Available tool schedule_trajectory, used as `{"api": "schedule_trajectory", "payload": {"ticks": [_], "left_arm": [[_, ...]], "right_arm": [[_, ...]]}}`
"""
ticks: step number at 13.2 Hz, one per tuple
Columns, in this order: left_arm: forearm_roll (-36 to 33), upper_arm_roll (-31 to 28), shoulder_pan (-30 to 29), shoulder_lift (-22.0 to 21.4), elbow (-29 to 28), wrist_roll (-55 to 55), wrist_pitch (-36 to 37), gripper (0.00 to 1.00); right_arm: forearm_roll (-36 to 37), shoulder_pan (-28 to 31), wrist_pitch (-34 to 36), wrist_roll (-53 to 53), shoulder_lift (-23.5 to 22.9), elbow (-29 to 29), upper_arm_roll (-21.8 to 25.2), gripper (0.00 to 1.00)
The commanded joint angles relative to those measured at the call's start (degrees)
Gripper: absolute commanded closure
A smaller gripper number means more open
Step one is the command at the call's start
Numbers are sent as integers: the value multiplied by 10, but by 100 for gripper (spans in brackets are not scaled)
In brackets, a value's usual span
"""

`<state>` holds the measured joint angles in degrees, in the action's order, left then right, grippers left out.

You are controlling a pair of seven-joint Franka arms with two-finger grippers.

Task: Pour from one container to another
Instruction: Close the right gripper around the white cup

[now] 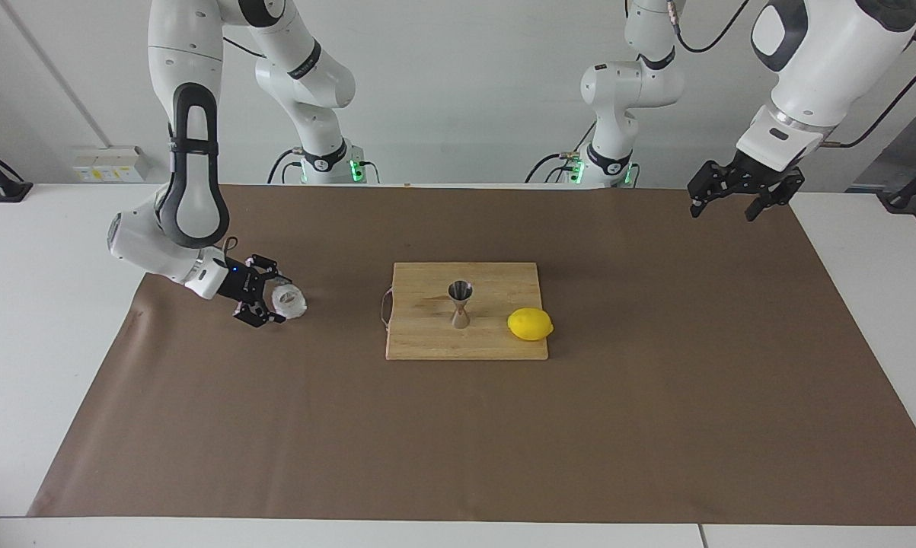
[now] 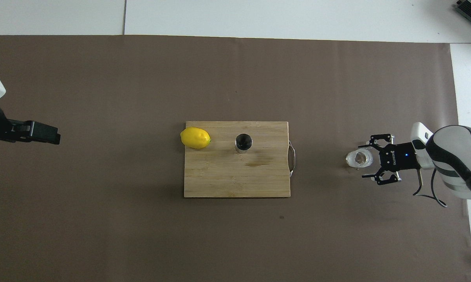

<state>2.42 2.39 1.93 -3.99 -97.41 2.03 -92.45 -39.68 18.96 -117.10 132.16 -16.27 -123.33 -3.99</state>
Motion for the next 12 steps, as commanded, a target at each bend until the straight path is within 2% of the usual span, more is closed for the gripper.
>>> {"api": "schedule_trajectory", "payload": {"ticks": [1, 2, 5, 6, 7, 10, 12], "left_arm": [[-11, 5, 6, -20, -33, -17, -11, 0], [-11, 5, 5, -22, -41, -12, -22, 0], [-11, 5, 6, -22, -31, -15, 14, 0], [-11, 5, 5, -16, -8, -15, 47, 0], [-15, 5, 6, -5, 19, -15, 79, 0], [-18, 5, 7, 0, 26, -16, 71, 0], [-18, 5, 7, -6, 13, -12, 71, 0]], "right_arm": [[-24, 2, 4, 21, -1, -5, -1, 0], [-29, 1, 5, 21, -1, -5, -1, 0], [-40, -9, 5, 21, -1, -5, -1, 0], [-40, -9, 5, 21, -1, -5, -1, 0], [-40, -9, 5, 21, -1, -5, -1, 4], [-40, -9, 4, 21, -1, -5, -1, 44], [-40, -9, 6, 21, -1, -5, -1, 65]]}}
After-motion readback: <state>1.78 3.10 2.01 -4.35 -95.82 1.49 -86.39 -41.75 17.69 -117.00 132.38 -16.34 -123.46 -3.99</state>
